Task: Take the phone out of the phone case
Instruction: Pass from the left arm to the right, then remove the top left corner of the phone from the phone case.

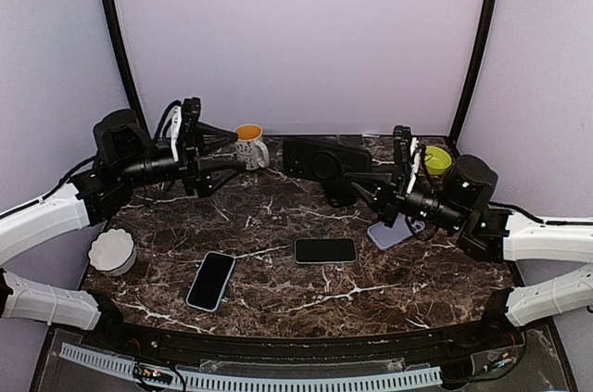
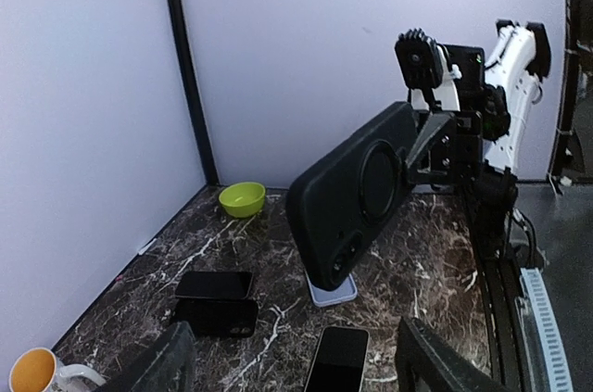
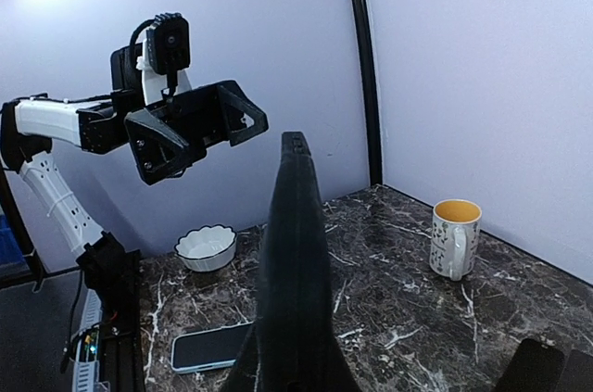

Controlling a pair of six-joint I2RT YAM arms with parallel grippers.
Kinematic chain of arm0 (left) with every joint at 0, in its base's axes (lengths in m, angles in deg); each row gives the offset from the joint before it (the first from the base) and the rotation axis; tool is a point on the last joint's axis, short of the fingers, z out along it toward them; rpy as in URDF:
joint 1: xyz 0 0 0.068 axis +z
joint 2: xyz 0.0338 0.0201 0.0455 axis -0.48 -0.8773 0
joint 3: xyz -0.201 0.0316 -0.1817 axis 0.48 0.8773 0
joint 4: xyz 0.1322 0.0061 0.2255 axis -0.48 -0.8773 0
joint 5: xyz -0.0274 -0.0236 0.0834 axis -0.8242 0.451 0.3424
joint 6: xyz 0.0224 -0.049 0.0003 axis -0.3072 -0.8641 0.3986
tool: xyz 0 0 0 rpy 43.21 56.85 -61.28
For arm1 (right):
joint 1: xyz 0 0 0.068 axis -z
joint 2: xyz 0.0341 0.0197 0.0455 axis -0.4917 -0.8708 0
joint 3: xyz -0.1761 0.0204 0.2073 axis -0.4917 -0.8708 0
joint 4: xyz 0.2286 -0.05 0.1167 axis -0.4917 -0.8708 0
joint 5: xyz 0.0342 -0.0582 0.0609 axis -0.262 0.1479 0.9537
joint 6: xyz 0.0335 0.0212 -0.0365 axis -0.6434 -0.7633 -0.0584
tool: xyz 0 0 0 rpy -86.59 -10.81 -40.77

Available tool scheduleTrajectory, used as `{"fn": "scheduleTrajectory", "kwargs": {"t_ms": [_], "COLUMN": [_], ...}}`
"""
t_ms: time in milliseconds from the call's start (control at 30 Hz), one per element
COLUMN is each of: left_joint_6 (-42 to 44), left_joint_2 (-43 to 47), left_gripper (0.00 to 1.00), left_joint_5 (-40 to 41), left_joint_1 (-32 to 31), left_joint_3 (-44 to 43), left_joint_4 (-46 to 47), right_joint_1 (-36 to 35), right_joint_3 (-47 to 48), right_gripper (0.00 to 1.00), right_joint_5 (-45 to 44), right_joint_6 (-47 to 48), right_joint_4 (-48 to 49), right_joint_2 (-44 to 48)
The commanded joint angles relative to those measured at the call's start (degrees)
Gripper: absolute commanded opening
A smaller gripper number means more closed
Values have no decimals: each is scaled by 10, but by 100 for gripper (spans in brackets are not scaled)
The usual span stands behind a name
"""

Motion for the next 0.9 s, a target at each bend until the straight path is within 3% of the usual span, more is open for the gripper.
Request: {"fn": "scheduleTrajectory", "kwargs": {"t_ms": [0,233,500,867], "left_joint_6": [160,229,312,337], "left_joint_2": [7,6,15,36], "left_gripper": [74,69,56,44], "left_joint_5": [-111,-118,8,75], "left_joint_1": [3,-19,-95,-102], "left_joint_3": [48,114,159,179], "left_joint_4": [38,92,116,145], "right_joint_1": [-29,-67,-99,-126], "right_joint_3": [-23,-21,-6,-14], "right_gripper": [0,0,0,0], "right_joint_5": [-21,27,-1,-38], "right_joint_6": [146,362,442,491], "right_joint_4": [78,32,68,138], "right_joint_2": [19,-9,-65,-89]}}
